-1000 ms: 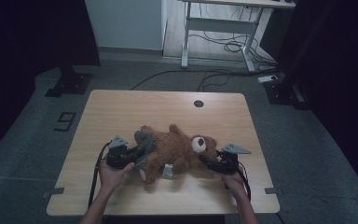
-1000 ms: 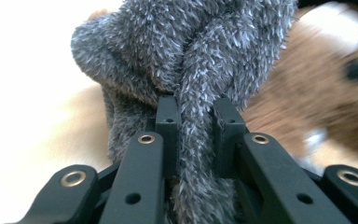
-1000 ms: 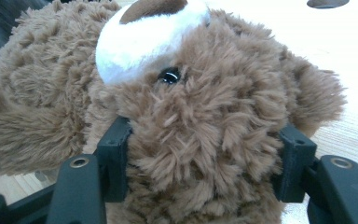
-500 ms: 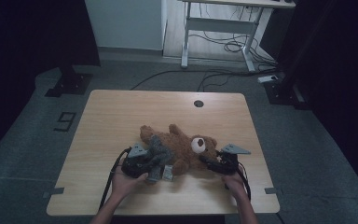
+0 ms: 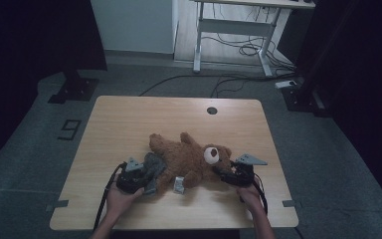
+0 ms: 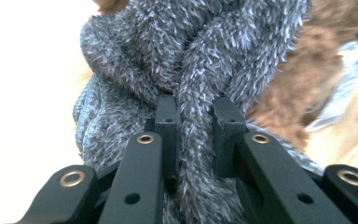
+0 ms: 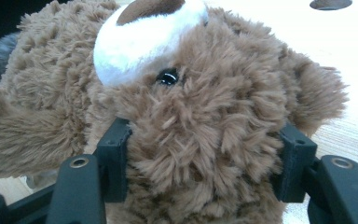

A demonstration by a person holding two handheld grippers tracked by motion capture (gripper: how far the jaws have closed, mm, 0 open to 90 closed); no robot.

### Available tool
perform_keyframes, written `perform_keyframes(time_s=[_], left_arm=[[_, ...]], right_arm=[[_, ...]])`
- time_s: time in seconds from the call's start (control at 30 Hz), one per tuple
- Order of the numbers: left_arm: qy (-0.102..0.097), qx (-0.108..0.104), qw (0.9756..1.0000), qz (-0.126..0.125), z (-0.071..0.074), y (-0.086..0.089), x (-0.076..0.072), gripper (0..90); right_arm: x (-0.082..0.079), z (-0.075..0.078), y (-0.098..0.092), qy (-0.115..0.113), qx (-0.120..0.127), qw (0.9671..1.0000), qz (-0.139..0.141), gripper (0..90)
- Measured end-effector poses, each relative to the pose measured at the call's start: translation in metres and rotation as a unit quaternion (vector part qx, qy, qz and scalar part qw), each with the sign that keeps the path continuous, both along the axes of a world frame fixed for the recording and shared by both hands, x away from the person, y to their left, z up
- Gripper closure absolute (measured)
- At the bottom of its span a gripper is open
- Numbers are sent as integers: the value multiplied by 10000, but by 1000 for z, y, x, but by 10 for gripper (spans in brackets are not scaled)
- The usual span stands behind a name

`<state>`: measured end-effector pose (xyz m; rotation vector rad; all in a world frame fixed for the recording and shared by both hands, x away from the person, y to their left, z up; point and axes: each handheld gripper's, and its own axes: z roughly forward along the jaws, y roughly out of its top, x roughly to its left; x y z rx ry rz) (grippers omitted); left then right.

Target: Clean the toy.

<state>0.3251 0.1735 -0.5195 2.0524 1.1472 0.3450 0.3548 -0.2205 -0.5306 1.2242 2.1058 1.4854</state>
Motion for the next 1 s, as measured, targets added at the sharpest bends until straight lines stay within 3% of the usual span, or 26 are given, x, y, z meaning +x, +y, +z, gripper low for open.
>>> perform_keyframes(time_s=[0.1, 0.13, 0.2, 0.33, 0.43, 0.63, 0.73, 0.87, 0.93, 1.0], left_arm=[[84, 276, 9994, 196, -6, 4, 8, 757], [158, 269, 9992, 230, -9, 6, 12, 756], [173, -49, 9996, 194, -10, 8, 17, 756], [-63, -475, 9988, 135, 6, 2, 21, 756], [-180, -470, 9987, 93, 18, -9, 27, 757], [-215, -173, 9996, 70, 19, -36, 52, 759], [-118, -334, 9993, 144, 20, -31, 63, 758], [-386, -602, 9972, 204, 43, -20, 58, 757], [-553, -730, 9958, 82, 58, -24, 53, 756], [-712, -840, 9937, -195, 72, -38, 46, 757]], right_arm=[[0, 0, 0, -13, -12, 10000, -3, 365], [0, 0, 0, -6, -2, 10000, -12, 365], [0, 0, -1, 1, 10, 10000, -1, 365], [0, -1, -1, -16, 25, 10000, 4, 364], [1, -2, -1, -21, 63, 10000, -22, 365], [8, -3, 2, -79, 68, 9998, -147, 383], [14, -3, 1, -60, 147, 9997, -188, 385], [17, -3, 2, -104, 105, 9997, -194, 384], [17, -2, 3, -115, 89, 9997, -203, 383], [17, -2, 3, -123, 87, 9996, -220, 381]])
